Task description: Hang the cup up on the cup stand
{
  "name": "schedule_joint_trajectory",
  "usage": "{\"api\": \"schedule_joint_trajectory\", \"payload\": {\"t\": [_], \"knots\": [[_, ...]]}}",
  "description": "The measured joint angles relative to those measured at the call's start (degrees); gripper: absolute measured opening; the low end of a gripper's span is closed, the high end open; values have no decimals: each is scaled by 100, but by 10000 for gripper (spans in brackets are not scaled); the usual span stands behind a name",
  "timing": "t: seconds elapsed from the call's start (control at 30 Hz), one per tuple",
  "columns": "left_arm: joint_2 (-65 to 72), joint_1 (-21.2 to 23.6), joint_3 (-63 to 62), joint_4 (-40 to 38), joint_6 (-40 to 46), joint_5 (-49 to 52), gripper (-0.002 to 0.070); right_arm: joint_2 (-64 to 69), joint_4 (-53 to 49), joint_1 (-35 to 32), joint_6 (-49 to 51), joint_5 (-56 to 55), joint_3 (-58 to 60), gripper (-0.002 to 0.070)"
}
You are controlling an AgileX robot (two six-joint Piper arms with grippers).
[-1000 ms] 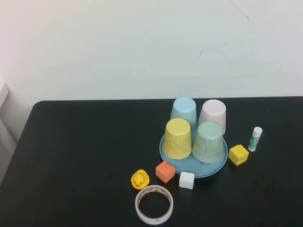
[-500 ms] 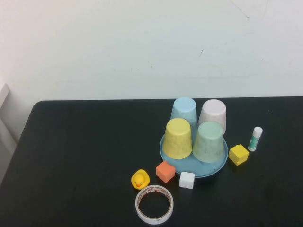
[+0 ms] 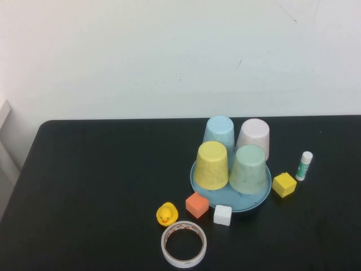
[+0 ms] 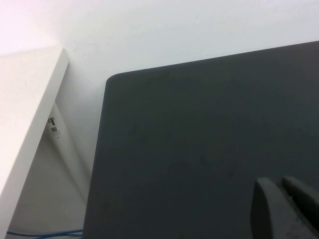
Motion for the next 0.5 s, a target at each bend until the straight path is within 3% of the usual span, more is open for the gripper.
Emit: {"api": "schedule_joint_trajectory", "payload": {"t": [0.5], "knots": [[0,0,0,-40,0,13,-1,0,0,0,0,0,0,-1]]}}
